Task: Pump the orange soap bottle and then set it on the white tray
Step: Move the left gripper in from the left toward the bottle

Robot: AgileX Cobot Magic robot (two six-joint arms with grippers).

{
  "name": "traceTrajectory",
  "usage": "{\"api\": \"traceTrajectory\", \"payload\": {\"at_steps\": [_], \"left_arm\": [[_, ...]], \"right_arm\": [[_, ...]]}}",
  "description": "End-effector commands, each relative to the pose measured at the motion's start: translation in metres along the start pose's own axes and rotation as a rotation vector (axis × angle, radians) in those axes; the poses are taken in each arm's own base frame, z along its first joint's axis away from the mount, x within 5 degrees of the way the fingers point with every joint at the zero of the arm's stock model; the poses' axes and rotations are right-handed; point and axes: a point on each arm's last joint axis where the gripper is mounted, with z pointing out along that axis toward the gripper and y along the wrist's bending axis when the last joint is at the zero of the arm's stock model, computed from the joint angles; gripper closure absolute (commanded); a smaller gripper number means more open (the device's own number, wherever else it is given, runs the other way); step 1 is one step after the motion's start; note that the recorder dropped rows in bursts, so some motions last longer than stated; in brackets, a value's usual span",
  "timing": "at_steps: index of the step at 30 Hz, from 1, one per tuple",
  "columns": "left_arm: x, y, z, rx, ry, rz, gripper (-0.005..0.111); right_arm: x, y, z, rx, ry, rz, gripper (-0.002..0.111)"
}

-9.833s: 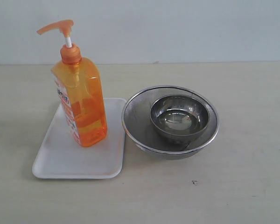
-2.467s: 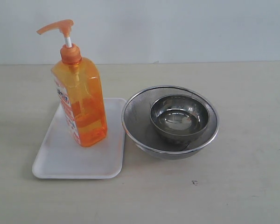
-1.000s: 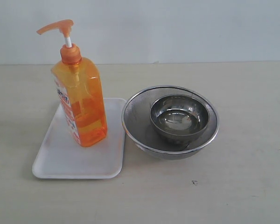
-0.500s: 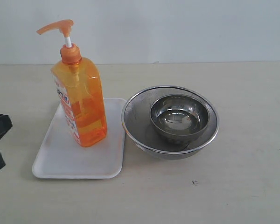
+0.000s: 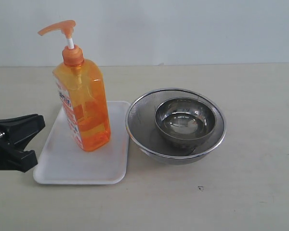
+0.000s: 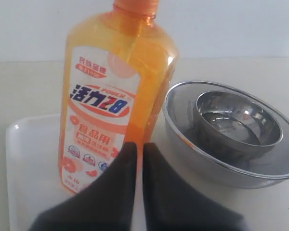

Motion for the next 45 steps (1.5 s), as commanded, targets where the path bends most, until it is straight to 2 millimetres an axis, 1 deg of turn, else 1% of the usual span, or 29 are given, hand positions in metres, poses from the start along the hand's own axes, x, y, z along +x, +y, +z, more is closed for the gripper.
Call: {"api": "traceTrajectory", "payload": {"at_steps": [1, 5, 9, 11, 13, 15, 17, 18, 20, 23, 24, 25, 26, 27, 28, 30, 31, 33, 39, 42, 45], "left_arm": [[-0.009, -0.001, 0.014, 0.027, -0.021, 0.012, 0.102], [-0.014, -0.001, 0.019, 0.029, -0.04, 0.011, 0.102], [-0.015, 0.005, 0.02, -0.028, -0.03, 0.042, 0.1], [-0.014, 0.007, 0.02, -0.058, -0.019, 0.07, 0.095], [-0.014, 0.009, 0.02, -0.072, -0.012, 0.078, 0.086], [-0.013, 0.01, 0.02, -0.086, -0.004, 0.105, 0.073], [-0.014, 0.013, 0.02, -0.116, -0.01, 0.115, 0.064], [-0.015, 0.015, 0.019, -0.141, -0.019, 0.111, 0.062], [-0.018, 0.02, 0.018, -0.204, -0.044, 0.118, 0.063], [-0.023, 0.025, 0.017, -0.262, -0.097, 0.17, 0.071], [-0.025, 0.024, 0.017, -0.261, -0.118, 0.176, 0.076], [-0.028, 0.023, 0.016, -0.251, -0.153, 0.191, 0.086], [-0.031, 0.023, 0.017, -0.246, -0.168, 0.198, 0.091], [-0.034, 0.023, 0.02, -0.245, -0.166, 0.197, 0.1], [-0.036, 0.023, 0.024, -0.245, -0.154, 0.195, 0.102], [-0.037, 0.024, 0.037, -0.23, -0.119, 0.208, 0.102], [-0.035, 0.026, 0.047, -0.223, -0.089, 0.214, 0.102], [-0.03, 0.028, 0.056, -0.223, -0.066, 0.195, 0.102], [-0.019, 0.031, 0.066, -0.215, -0.057, 0.168, 0.102], [-0.015, 0.027, 0.079, -0.133, -0.051, 0.149, 0.102], [-0.014, 0.028, 0.086, -0.131, -0.041, 0.15, 0.102]], "right_arm": [[-0.002, 0.0, 0.0, 0.001, -0.02, -0.009, 0.108], [-0.002, 0.0, 0.0, 0.001, -0.02, -0.009, 0.108], [-0.002, 0.0, 0.0, 0.001, -0.02, -0.009, 0.108], [-0.002, 0.0, 0.0, 0.001, -0.02, -0.009, 0.108], [-0.002, 0.0, 0.0, 0.001, -0.02, -0.009, 0.108], [-0.002, 0.0, 0.0, 0.001, -0.02, -0.009, 0.108], [-0.002, 0.0, 0.0, 0.001, -0.02, -0.009, 0.108], [-0.002, 0.0, 0.0, 0.001, -0.02, -0.009, 0.108], [-0.002, 0.0, 0.0, 0.001, -0.02, -0.009, 0.108], [-0.002, 0.0, 0.0, 0.001, -0.02, -0.009, 0.108], [-0.002, 0.0, 0.0, 0.001, -0.02, -0.009, 0.108], [-0.002, 0.0, 0.0, 0.001, -0.02, -0.009, 0.108], [-0.002, 0.0, 0.0, 0.001, -0.02, -0.009, 0.108], [-0.002, 0.0, 0.0, 0.001, -0.02, -0.009, 0.108], [-0.002, 0.0, 0.0, 0.001, -0.02, -0.009, 0.108], [-0.002, 0.0, 0.0, 0.001, -0.02, -0.009, 0.108], [-0.002, 0.0, 0.0, 0.001, -0.02, -0.009, 0.108], [-0.002, 0.0, 0.0, 0.001, -0.02, -0.009, 0.108], [-0.002, 0.0, 0.0, 0.001, -0.02, -0.009, 0.108], [-0.002, 0.0, 0.0, 0.001, -0.02, -0.009, 0.108], [-0.002, 0.0, 0.0, 0.001, -0.02, -0.009, 0.108]]}}
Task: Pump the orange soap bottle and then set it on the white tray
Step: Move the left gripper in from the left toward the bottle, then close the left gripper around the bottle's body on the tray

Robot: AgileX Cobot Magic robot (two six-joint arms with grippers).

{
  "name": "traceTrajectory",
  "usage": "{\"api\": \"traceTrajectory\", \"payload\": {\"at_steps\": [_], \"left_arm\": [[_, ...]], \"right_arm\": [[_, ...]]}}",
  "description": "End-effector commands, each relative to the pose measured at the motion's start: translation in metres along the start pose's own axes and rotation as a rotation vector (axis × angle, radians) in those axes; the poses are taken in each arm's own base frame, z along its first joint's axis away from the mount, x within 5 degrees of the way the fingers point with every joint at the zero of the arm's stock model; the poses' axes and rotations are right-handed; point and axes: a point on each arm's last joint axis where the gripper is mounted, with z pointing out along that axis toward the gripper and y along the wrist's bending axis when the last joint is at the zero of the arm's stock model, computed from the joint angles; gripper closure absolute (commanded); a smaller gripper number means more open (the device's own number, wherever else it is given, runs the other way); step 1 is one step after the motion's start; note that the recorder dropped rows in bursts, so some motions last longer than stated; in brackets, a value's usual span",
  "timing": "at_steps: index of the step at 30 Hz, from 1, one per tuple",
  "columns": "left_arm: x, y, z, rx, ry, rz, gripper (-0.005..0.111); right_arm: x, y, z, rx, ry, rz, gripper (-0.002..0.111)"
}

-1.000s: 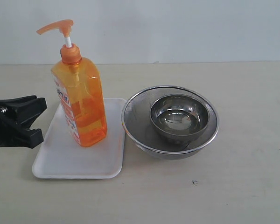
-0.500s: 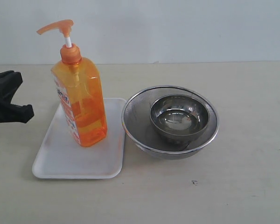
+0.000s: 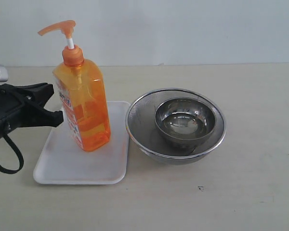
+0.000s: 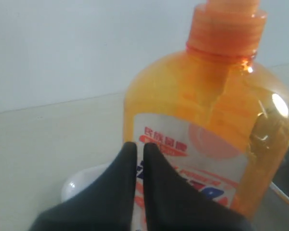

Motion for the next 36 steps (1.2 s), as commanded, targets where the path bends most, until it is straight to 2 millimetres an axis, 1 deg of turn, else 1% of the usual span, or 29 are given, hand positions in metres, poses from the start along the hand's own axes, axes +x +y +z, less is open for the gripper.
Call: {"api": "traceTrajectory", "payload": {"at_steps": [1, 8, 10, 13, 18, 19, 21, 23, 26, 27, 30, 31, 34, 36], "left_arm": [[-0.002, -0.003, 0.013, 0.028, -0.012, -0.004, 0.102], [-0.012, -0.002, 0.029, 0.027, -0.05, -0.002, 0.102], [-0.014, -0.001, 0.031, 0.024, -0.045, 0.017, 0.102], [-0.013, 0.002, 0.031, -0.012, -0.035, 0.032, 0.102], [-0.009, 0.006, 0.028, -0.047, 0.032, -0.022, 0.102], [-0.01, 0.006, 0.026, -0.056, 0.044, -0.031, 0.102], [-0.015, 0.008, 0.016, -0.08, 0.029, -0.057, 0.102], [-0.017, 0.005, 0.002, -0.061, 0.046, -0.128, 0.102], [-0.012, -0.003, -0.018, -0.01, 0.084, -0.166, 0.102], [-0.005, -0.005, -0.028, -0.004, 0.1, -0.171, 0.102], [0.004, -0.007, -0.034, 0.013, 0.132, -0.184, 0.102], [0.009, -0.011, -0.037, 0.046, 0.15, -0.218, 0.102], [0.012, -0.019, -0.037, 0.137, 0.169, -0.202, 0.102], [0.012, -0.022, -0.037, 0.167, 0.172, -0.236, 0.099]], "right_arm": [[-0.002, 0.0, 0.0, 0.001, -0.02, -0.009, 0.108], [-0.002, 0.0, 0.0, 0.001, -0.02, -0.009, 0.108], [-0.002, 0.0, 0.0, 0.001, -0.019, -0.011, 0.108], [-0.002, 0.0, 0.0, 0.001, -0.019, -0.011, 0.108], [-0.002, 0.0, 0.0, 0.001, -0.019, -0.009, 0.108], [-0.002, 0.0, 0.0, 0.001, -0.019, -0.009, 0.108], [-0.002, 0.0, 0.0, 0.001, -0.019, -0.009, 0.108], [-0.002, 0.0, 0.0, 0.001, -0.019, -0.009, 0.108], [-0.002, 0.0, 0.0, 0.001, -0.019, -0.009, 0.108], [-0.002, 0.0, 0.0, 0.001, -0.019, -0.009, 0.108], [-0.002, 0.0, 0.0, 0.001, -0.019, -0.009, 0.108], [-0.002, 0.0, 0.0, 0.001, -0.019, -0.009, 0.108], [-0.002, 0.0, 0.0, 0.001, -0.019, -0.009, 0.108], [-0.002, 0.0, 0.0, 0.001, -0.019, -0.009, 0.108]]}}
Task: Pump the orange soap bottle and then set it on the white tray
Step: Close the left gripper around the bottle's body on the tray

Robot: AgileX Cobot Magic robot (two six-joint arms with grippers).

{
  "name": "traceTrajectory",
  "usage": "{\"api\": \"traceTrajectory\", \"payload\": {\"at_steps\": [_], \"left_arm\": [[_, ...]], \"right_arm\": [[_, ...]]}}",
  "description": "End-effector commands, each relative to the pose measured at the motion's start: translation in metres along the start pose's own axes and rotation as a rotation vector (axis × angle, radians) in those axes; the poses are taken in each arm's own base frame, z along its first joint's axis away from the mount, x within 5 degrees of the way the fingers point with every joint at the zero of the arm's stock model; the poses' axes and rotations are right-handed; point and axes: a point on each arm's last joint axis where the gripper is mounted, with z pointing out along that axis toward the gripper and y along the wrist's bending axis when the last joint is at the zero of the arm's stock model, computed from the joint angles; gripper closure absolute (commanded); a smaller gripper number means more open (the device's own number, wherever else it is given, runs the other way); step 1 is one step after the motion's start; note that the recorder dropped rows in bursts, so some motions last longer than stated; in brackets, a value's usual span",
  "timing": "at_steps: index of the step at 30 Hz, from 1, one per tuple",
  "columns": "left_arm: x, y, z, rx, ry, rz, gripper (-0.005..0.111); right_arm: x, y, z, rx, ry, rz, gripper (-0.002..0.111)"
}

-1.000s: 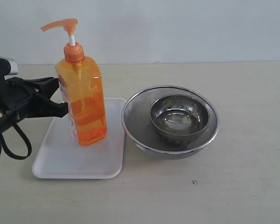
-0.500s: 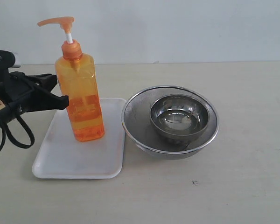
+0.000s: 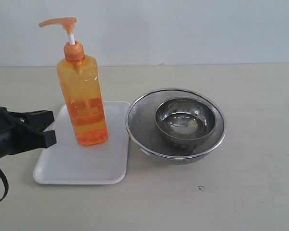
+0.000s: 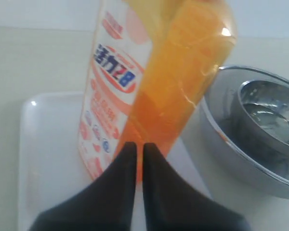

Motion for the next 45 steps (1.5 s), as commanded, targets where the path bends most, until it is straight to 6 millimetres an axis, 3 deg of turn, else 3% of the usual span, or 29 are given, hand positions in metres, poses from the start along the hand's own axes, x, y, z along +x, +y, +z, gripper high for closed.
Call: {"api": "traceTrajectory", "payload": {"at_steps": [1, 4, 9, 11, 21, 32, 45], "left_arm": [[0.003, -0.009, 0.001, 0.095, 0.01, -0.025, 0.095], [0.005, -0.009, 0.002, 0.097, 0.015, -0.028, 0.077], [0.006, -0.009, 0.003, 0.096, 0.019, -0.04, 0.033], [0.005, -0.009, 0.003, 0.099, 0.013, -0.043, 0.025], [-0.004, -0.024, 0.013, 0.276, -0.022, -0.029, 0.031], [0.015, -0.015, 0.044, 0.234, 0.073, -0.078, 0.031], [0.006, -0.015, 0.054, 0.231, 0.071, -0.093, 0.031]], "right_arm": [[-0.002, 0.0, 0.0, 0.001, -0.019, -0.009, 0.108], [-0.002, 0.0, 0.0, 0.001, -0.019, -0.009, 0.108], [-0.002, 0.0, 0.0, 0.001, -0.019, -0.009, 0.108], [-0.002, 0.0, 0.0, 0.001, -0.019, -0.009, 0.108], [-0.002, 0.0, 0.0, 0.001, -0.019, -0.009, 0.108], [-0.002, 0.0, 0.0, 0.001, -0.019, -0.009, 0.108], [-0.002, 0.0, 0.0, 0.001, -0.019, -0.009, 0.108]]}}
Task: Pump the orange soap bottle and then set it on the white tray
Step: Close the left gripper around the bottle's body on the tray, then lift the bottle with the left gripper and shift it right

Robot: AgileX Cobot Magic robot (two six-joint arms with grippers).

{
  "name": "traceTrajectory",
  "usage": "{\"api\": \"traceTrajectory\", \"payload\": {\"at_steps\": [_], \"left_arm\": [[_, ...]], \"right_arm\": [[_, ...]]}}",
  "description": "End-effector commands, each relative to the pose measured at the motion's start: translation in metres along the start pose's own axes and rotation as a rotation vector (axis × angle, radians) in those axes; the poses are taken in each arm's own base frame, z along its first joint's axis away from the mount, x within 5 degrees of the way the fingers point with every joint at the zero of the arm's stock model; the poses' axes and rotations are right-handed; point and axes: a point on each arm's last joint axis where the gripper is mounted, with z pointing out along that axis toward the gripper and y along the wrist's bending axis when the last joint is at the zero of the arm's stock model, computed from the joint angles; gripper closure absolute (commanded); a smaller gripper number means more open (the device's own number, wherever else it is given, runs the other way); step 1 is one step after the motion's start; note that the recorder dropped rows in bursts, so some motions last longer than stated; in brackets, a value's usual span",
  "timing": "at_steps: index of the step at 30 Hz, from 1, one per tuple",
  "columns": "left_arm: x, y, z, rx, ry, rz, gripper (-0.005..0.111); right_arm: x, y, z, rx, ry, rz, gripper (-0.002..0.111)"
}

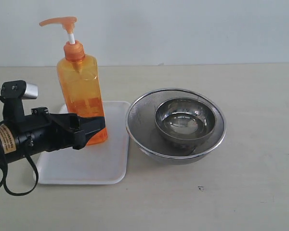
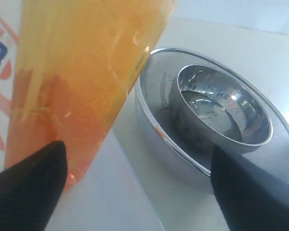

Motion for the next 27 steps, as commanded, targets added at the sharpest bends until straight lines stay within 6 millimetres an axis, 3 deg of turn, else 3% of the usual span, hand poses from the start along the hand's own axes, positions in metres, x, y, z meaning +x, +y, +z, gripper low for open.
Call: {"api": "traceTrajectory", "payload": {"at_steps": [1, 9, 18, 27], "left_arm": [[-0.004, 0.0, 0.004, -0.015, -0.005, -0.017, 0.031], [-0.014, 0.005, 0.012, -0.07, 0.022, -0.01, 0.031], [-0.01, 0.012, 0.011, -0.148, 0.056, -0.043, 0.031], [-0.024, 0.009, 0.014, -0.111, -0.048, -0.023, 0.031]], "right_arm": [[-0.002, 0.0, 0.0, 0.001, -0.019, -0.009, 0.108], [-0.002, 0.0, 0.0, 0.001, -0.019, -0.009, 0.108], [-0.002, 0.0, 0.0, 0.001, -0.019, -0.009, 0.108], [-0.002, 0.0, 0.0, 0.001, -0.019, -0.011, 0.108]]}}
